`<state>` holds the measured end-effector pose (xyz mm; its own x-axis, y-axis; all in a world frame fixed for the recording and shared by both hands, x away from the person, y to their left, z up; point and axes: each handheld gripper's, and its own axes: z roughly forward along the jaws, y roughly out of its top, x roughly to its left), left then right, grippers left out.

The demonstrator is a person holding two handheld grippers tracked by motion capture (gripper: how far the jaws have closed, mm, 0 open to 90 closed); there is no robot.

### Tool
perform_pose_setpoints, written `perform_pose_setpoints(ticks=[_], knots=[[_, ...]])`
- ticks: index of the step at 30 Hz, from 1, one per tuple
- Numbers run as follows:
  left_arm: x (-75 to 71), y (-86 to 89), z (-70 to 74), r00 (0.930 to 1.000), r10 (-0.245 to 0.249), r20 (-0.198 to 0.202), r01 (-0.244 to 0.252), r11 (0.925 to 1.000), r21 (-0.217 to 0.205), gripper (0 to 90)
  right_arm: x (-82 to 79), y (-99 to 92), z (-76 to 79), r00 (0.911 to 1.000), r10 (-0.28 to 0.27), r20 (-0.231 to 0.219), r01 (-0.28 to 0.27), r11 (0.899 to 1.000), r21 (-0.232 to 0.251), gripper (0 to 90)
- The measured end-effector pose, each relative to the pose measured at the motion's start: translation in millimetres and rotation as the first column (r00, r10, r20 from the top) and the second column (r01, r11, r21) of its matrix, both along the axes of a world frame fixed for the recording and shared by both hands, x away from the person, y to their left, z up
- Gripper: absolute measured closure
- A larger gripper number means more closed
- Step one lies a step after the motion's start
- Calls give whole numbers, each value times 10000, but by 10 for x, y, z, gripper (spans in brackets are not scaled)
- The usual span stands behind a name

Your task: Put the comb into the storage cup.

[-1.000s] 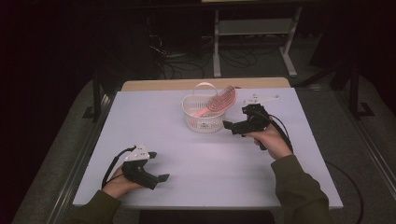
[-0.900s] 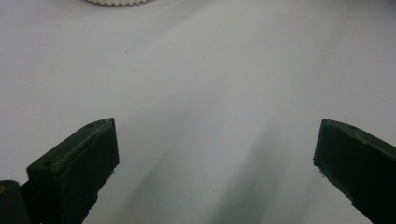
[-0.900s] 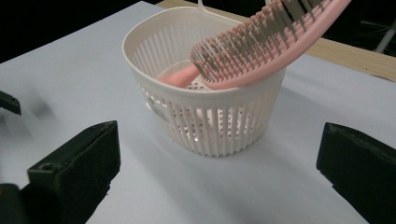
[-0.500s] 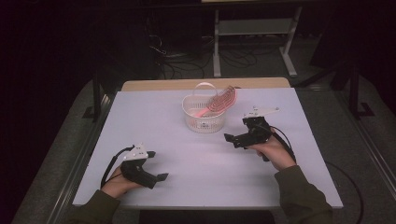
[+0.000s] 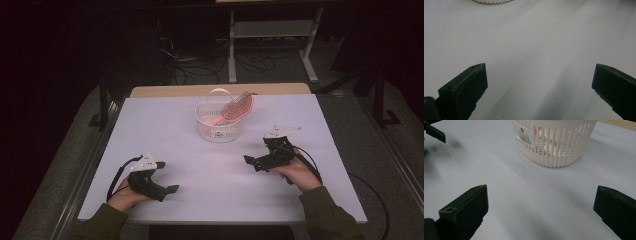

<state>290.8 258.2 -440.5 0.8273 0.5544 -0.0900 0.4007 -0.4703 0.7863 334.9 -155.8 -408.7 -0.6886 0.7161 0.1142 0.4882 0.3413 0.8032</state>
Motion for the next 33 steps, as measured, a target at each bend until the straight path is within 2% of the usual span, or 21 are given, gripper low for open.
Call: perform_pose_setpoints(ticks=[18,22,33], knots=[[-4,-5,4,10000,-30,64,31,10000,-18,0,-334,-223,-159,9999,-74,-138,71,9998,-211,0],[-6,-8,5,10000,-44,52,44,10000,-21,0,-399,-265,-214,9999,45,-123,-47,9997,-222,0],[-8,-8,4,10000,-72,61,72,10000,-2,0,-496,-375,-313,9999,48,-158,-52,9995,-311,0]])
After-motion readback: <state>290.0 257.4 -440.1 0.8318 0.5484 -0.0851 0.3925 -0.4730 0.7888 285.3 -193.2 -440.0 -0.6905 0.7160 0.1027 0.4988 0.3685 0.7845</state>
